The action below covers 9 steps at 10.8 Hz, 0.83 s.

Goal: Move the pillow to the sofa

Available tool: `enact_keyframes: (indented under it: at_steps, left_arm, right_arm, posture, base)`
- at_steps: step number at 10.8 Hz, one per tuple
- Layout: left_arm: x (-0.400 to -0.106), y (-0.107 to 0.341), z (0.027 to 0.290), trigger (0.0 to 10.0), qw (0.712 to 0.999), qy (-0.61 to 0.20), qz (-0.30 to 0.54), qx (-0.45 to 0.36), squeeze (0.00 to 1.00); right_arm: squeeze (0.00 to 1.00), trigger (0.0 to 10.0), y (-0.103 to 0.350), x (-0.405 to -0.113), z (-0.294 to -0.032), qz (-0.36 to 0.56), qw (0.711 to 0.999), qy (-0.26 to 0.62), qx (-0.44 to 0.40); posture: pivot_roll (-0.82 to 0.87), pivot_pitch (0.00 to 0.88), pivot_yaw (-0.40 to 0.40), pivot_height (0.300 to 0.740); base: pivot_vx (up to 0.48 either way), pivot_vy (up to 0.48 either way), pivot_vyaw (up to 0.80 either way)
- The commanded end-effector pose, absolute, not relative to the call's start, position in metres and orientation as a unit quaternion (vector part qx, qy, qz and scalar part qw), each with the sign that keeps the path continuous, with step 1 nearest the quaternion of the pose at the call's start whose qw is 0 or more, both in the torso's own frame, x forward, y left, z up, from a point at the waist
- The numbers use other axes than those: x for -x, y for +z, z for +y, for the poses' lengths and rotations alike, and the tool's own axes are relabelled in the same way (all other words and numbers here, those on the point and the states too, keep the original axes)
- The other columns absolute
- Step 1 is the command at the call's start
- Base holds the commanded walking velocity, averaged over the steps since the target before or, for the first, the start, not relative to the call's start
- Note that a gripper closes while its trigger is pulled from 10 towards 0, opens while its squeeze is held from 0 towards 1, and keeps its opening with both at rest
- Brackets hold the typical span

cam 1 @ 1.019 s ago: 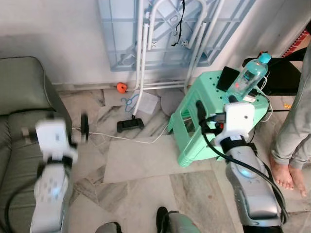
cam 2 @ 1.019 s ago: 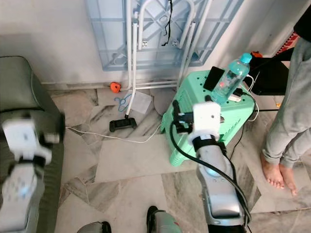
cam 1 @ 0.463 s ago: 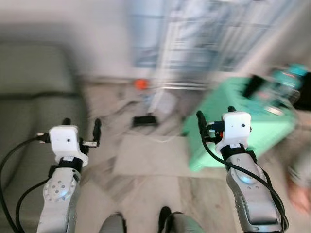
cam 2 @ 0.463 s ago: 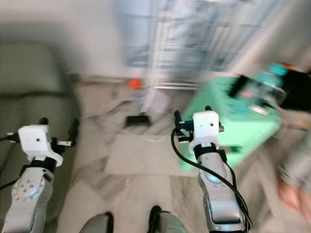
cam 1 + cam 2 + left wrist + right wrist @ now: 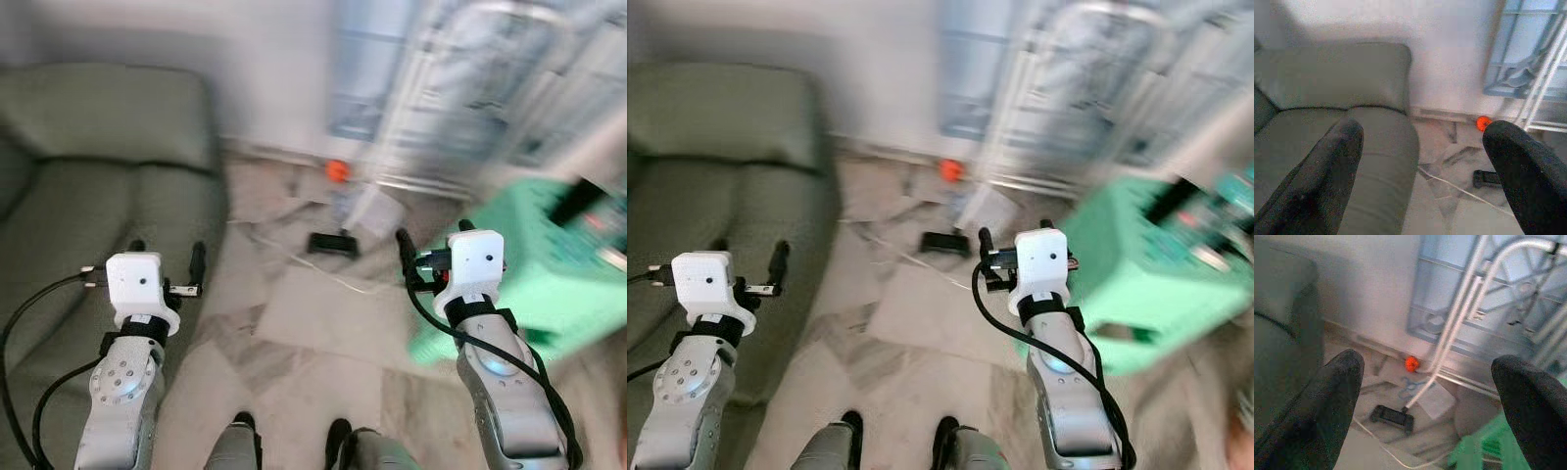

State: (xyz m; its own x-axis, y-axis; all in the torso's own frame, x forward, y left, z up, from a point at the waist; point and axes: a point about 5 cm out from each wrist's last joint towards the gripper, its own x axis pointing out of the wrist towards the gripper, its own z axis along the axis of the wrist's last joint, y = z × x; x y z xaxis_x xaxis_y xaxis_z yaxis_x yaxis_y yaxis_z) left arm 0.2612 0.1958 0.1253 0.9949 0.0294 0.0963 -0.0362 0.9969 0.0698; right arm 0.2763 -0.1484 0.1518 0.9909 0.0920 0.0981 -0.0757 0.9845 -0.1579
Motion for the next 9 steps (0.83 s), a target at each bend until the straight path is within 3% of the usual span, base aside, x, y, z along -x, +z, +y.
enact_keyframes:
  at_steps: [1,9]
  left_arm:
    - [-0.2613,0.124,0.1928,10.0,0.998,0.011,-0.045,-0.035,0.0]
    - [-0.2676,0.1241,0.1858,10.0,0.999,-0.005,-0.042,-0.026,0.0]
  right_arm:
    - [0.0,10.0,0.1517,-0.2747,-0.1485,-0.053,0.995,0.045,0.078]
    - [0.0,10.0,0.1518,-0.275,-0.1444,-0.054,0.992,0.067,0.094]
  posture:
    - [-0.02,0.247,-0.06,0.74]
    - [-0.03,0.236,-0.065,0.74]
  base:
    - [0.0,0.0,0.8]
    - [0.0,0.0,0.8]
